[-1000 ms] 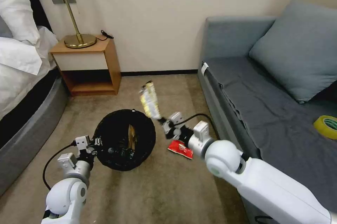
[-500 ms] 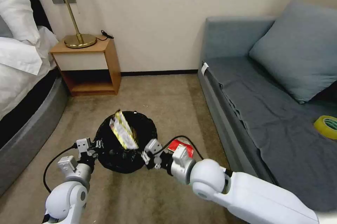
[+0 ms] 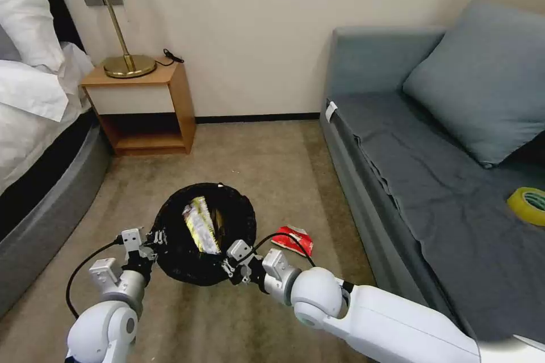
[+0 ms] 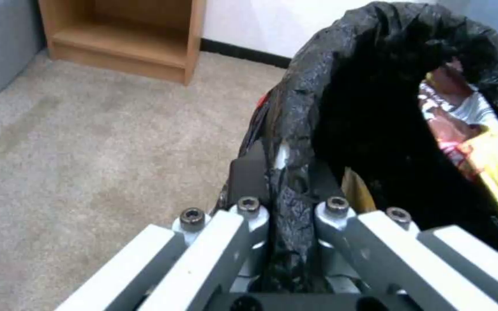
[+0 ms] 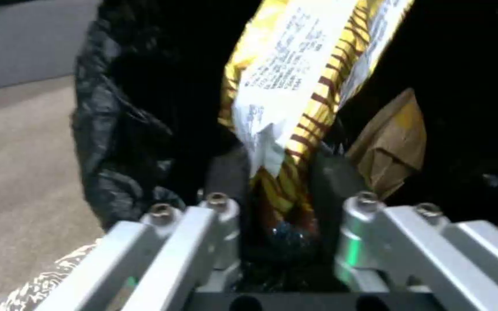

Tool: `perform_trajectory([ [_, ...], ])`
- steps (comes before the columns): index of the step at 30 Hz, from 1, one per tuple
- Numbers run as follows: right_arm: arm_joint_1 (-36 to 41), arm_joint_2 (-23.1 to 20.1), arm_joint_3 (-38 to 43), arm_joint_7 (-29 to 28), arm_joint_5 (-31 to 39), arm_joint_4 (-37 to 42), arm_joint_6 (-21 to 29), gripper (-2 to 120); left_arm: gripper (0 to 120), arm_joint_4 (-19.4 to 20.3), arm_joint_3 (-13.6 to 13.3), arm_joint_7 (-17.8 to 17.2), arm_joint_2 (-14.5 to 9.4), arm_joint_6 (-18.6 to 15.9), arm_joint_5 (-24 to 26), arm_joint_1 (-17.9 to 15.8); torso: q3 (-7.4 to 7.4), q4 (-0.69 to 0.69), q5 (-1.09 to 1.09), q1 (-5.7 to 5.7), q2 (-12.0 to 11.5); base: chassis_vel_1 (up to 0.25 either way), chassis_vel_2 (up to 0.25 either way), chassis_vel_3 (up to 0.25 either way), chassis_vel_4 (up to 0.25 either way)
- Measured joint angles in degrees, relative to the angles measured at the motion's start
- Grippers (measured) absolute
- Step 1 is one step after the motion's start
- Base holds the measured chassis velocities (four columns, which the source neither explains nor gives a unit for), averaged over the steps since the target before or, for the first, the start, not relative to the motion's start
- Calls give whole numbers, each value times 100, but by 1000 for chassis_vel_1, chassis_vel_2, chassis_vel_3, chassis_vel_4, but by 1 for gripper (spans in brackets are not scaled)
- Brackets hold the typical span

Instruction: Pick up the trash bin, then pick up the garbage on the floor and place it into the trash bin.

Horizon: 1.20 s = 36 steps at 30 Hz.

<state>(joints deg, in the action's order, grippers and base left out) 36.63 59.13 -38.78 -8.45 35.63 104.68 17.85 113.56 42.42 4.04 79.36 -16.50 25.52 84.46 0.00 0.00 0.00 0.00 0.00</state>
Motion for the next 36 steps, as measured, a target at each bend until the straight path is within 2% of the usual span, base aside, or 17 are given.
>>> perform_trajectory([
  [3, -4, -1, -8, -34, 0, -12, 10, 35, 4, 33, 7, 0, 26, 16, -14, 41, 0, 0, 0, 0, 0, 0, 0, 0, 0],
  [6, 5, -5, 19, -72, 14, 10, 26, 48, 4, 69, 16, 5, 55, 33, -28, 98, 0, 0, 0, 0, 0, 0, 0, 0, 0],
  [7, 5, -5, 19, -72, 14, 10, 26, 48, 4, 69, 16, 5, 55, 33, -28, 98, 0, 0, 0, 0, 0, 0, 0, 0, 0],
  [14, 8, -20, 65, -148, 23, 33, 46, 78, 4, 110, 16, 20, 89, 43, -52, 129, 0, 0, 0, 0, 0, 0, 0, 0, 0],
  [16, 8, -12, 85, -170, 25, 34, 46, 81, 4, 111, 21, 20, 91, 44, -52, 130, 0, 0, 0, 0, 0, 0, 0, 0, 0],
  [20, 69, -21, 397, -225, -31, 162, -1, 98, 4, 87, 77, -3, 100, 65, -48, 122, 0, 0, 0, 0, 0, 0, 0, 0, 0],
  [22, 105, -39, 511, -235, -117, 199, -58, 98, 4, 78, 92, -12, 104, 77, -45, 119, 0, 1, 0, 0, 0, 0, 0, 0, 0],
  [25, 472, -169, 1223, -299, -781, 347, -466, 99, 4, 61, 148, -39, 123, 104, -45, 109, 0, 1, 1, 0, 0, 0, 0, 0, 0],
  [28, 813, -257, 1627, -388, -1072, 473, -604, 100, 4, 55, 155, -58, 134, 108, -47, 99, 0, 0, 1, 0, 0, 0, 0, 0, 0],
  [30, 1340, -354, 2024, -804, -1494, 654, -758, 100, 4, 46, 156, -74, 158, 123, -78, 84, 0, -2, 1, 0, 0, 0, 0, 0, 0],
  [31, 1340, -354, 2024, -804, -1494, 654, -758, 100, 4, 46, 156, -74, 158, 123, -78, 84, 0, -2, 1, 0, 0, 0, 0, 0, 0],
  [33, 1875, -392, 2374, -1330, -2099, 760, -965, 100, 4, 41, 150, -103, 187, 128, -120, 69, -1, -1, 1, 0, 0, 0, 0, 0, 0],
  [36, 2335, -369, 2752, -1534, -2454, 863, -1090, 100, 4, 40, 142, -118, 206, 132, -156, 74, 0, -1, 2, 0, 0, 0, 0, 0, 0],
])
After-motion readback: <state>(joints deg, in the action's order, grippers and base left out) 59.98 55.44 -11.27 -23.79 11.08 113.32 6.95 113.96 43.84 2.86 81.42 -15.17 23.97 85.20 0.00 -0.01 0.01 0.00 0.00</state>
